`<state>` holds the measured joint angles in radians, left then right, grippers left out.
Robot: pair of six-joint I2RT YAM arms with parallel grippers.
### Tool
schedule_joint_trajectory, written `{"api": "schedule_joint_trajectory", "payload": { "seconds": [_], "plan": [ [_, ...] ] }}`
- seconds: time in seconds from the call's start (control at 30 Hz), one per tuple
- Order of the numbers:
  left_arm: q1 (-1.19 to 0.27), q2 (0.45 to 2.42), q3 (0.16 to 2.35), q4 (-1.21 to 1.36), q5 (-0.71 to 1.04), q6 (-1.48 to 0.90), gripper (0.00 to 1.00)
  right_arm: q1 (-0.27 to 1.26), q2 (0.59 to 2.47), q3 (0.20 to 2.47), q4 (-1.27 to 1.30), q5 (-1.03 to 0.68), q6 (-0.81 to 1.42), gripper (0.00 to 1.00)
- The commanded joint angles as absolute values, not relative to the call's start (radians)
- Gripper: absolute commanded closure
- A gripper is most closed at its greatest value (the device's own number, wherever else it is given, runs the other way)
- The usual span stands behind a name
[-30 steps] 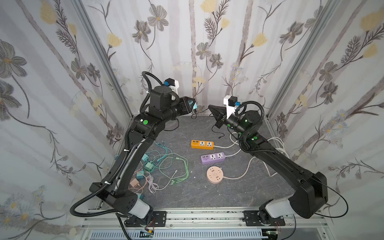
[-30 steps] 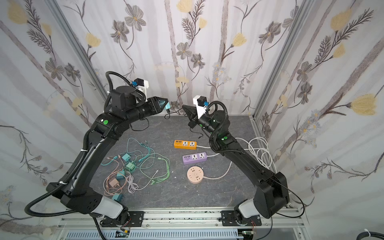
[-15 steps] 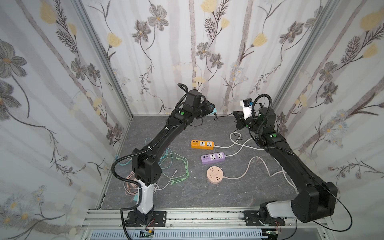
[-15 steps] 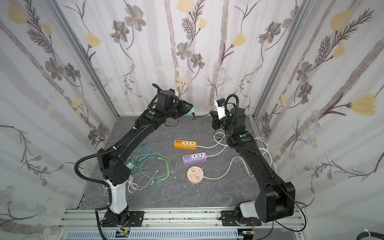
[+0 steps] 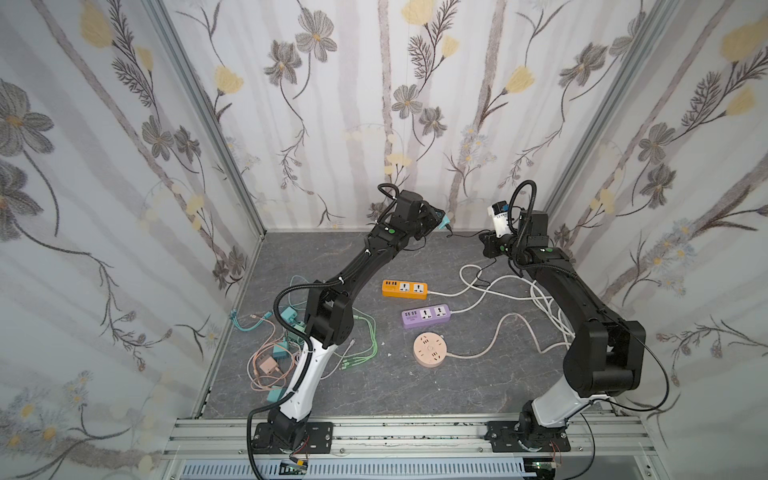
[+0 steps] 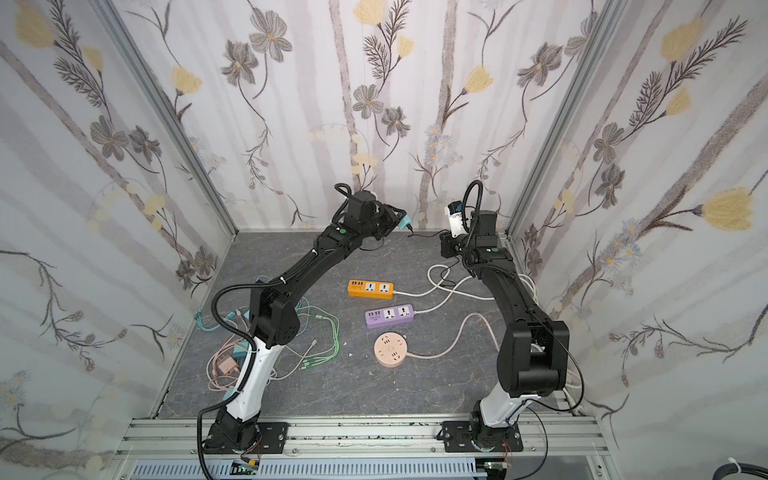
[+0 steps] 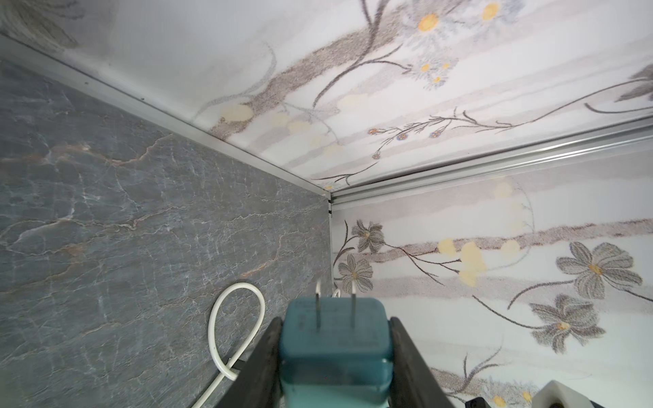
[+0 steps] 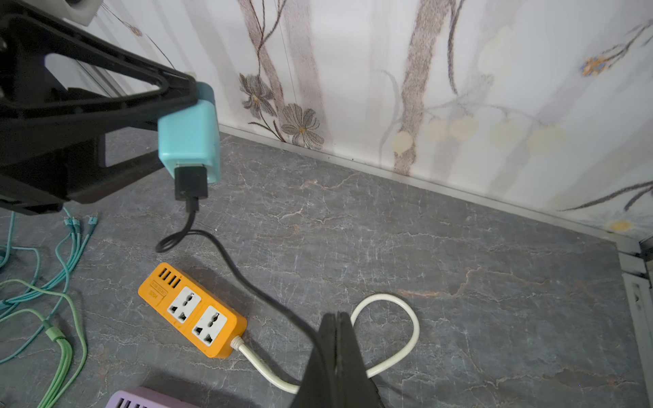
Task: Insert the plug
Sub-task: 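Carry the charger toward the far wall with the left gripper while the right gripper follows, then close the right gripper on the teal charger held by the left gripper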
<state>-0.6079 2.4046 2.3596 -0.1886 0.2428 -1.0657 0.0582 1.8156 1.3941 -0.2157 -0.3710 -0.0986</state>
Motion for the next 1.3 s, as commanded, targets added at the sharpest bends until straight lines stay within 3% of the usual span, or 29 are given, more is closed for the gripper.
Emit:
{"api": "schedule_joint_trajectory", "payload": {
  "seconds": [0.0,0.03,0.13,0.27,0.3,0.5,0.63,0.77,1.03,1.2,1.27],
  "plan": [
    [-0.609,2.468,2.419,-0.133,0.227,-1.135,1.00,0.052,1.848,1.403,-0.273,-0.403,-0.043,0.88],
    [-0.609,2.493,2.450,-0.156,0.223,-1.135,1.00,0.051,1.850,1.404,-0.297,-0.406,-0.031,0.80],
    [-0.609,2.521,2.488,-0.179,0.220,-1.132,1.00,0.051,1.831,1.386,-0.374,-0.391,0.009,0.43],
    [-0.610,2.525,2.487,-0.187,0.218,-1.125,1.00,0.051,1.754,1.293,-0.393,-0.310,0.100,0.04],
    [-0.610,2.525,2.485,-0.189,0.221,-1.123,1.00,0.051,1.727,1.267,-0.394,-0.274,0.135,0.01],
    [-0.609,2.528,2.474,-0.193,0.244,-1.121,1.00,0.052,1.539,1.152,-0.408,-0.182,0.338,0.01],
    [-0.610,2.524,2.470,-0.212,0.277,-1.106,1.00,0.059,1.439,1.104,-0.366,-0.398,0.416,0.01],
    [-0.608,2.523,2.471,-0.195,0.319,-1.104,1.00,0.127,1.356,0.971,-0.066,-0.629,0.535,0.01],
    [-0.608,2.506,2.456,-0.187,0.366,-1.127,1.00,0.249,1.467,0.987,0.057,-0.552,0.651,0.07],
    [-0.610,2.448,2.382,-0.184,0.344,-1.134,1.00,0.254,1.584,0.973,0.325,-0.550,0.813,0.18],
    [-0.609,2.425,2.349,-0.171,0.335,-1.138,1.00,0.262,1.638,0.985,0.401,-0.534,0.833,0.26]
  ]
}}
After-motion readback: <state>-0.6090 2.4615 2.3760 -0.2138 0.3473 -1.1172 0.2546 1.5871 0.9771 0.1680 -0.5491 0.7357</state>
